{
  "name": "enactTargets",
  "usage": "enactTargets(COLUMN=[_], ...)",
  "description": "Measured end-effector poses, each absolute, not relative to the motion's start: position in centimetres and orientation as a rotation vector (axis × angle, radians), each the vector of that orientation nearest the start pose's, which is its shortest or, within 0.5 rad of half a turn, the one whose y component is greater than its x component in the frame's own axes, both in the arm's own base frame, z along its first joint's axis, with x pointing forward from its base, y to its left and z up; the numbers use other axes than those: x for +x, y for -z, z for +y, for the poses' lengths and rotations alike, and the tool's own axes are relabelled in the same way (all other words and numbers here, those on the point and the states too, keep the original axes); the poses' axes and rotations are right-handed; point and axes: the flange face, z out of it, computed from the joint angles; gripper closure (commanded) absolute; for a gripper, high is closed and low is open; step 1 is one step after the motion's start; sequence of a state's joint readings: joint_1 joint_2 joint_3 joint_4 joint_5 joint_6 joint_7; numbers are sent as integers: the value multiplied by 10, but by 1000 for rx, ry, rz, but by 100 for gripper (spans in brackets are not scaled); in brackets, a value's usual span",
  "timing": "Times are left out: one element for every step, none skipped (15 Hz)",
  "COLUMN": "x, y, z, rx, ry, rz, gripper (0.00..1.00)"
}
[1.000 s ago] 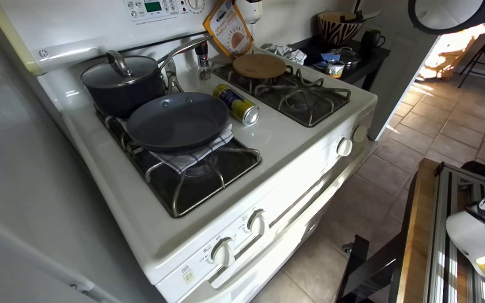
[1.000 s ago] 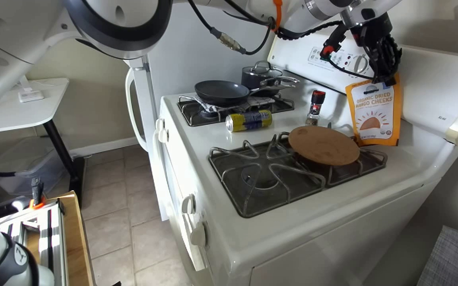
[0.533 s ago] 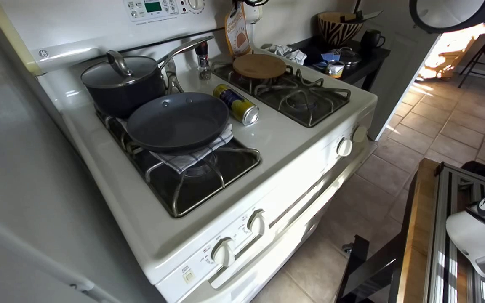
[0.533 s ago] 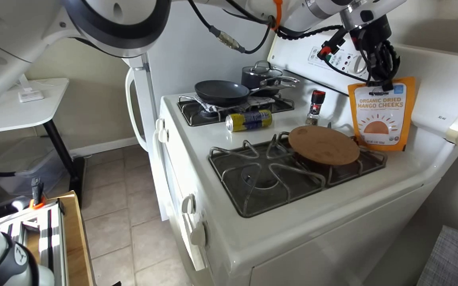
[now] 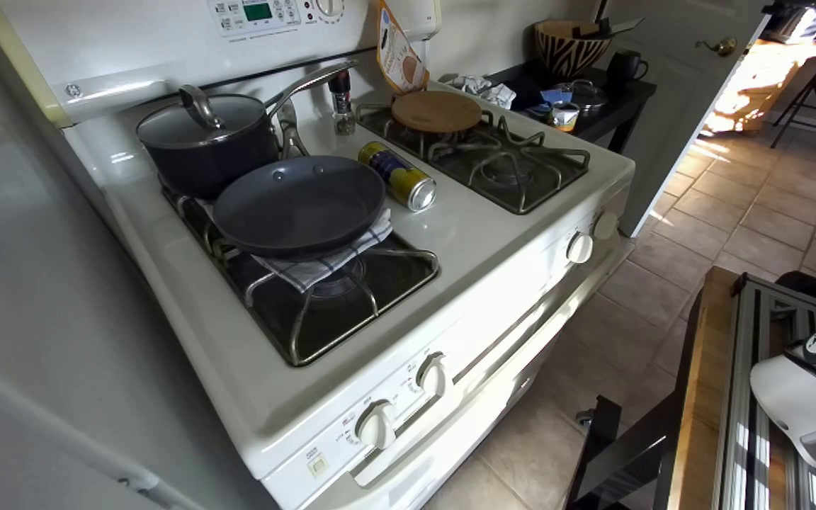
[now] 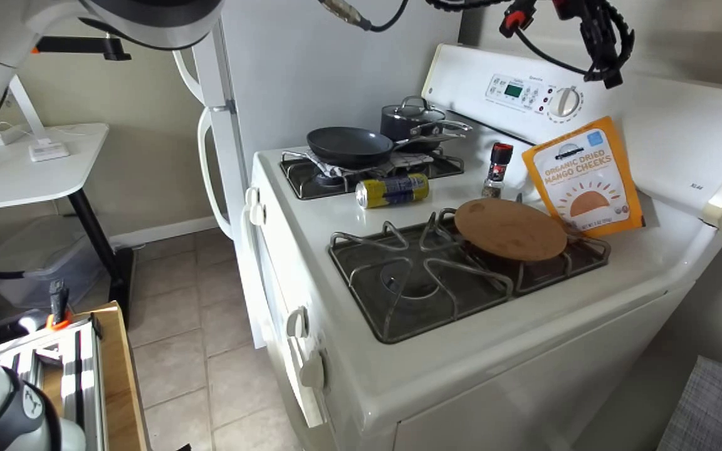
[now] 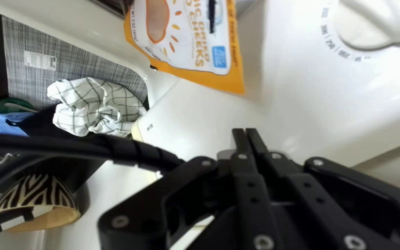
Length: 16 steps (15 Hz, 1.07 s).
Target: Put the white and yellow packet into the pan
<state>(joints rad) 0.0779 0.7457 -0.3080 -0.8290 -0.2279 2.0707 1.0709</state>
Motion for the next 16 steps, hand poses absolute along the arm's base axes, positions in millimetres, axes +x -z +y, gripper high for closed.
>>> enactTargets(x=[772,765,757,749,743,737,732,729,727,725,725,725,726,728,729,731], y=[-571,-584,-596,-605,-610,-610,-606,-598,-585,-571,-556,-543,-531,-520,-511,-503], z=[-81,-78,-77,-76,-75,-74,-71,-67,-63,-57,-51,-43,-34,-24,-13,-4], rx=[-2692,-2725,-2754,-2781,-2802,-2821,-2849,-2890,-2948,-3002,-3051,-3092,-3129,-3162,-3193,-3227], ry=[1050,1045,1038,1026,1010,987,957,920,872,824,794,772,756,750,752,758], rz=[1575,1512,1458,1411,1380,1360,1332,1294,1266,1251,1245,1230,1206,1184,1164,1153], gripper=[100,100,100,89,73,67,58,51,43,34,27,18,11,4,0,0])
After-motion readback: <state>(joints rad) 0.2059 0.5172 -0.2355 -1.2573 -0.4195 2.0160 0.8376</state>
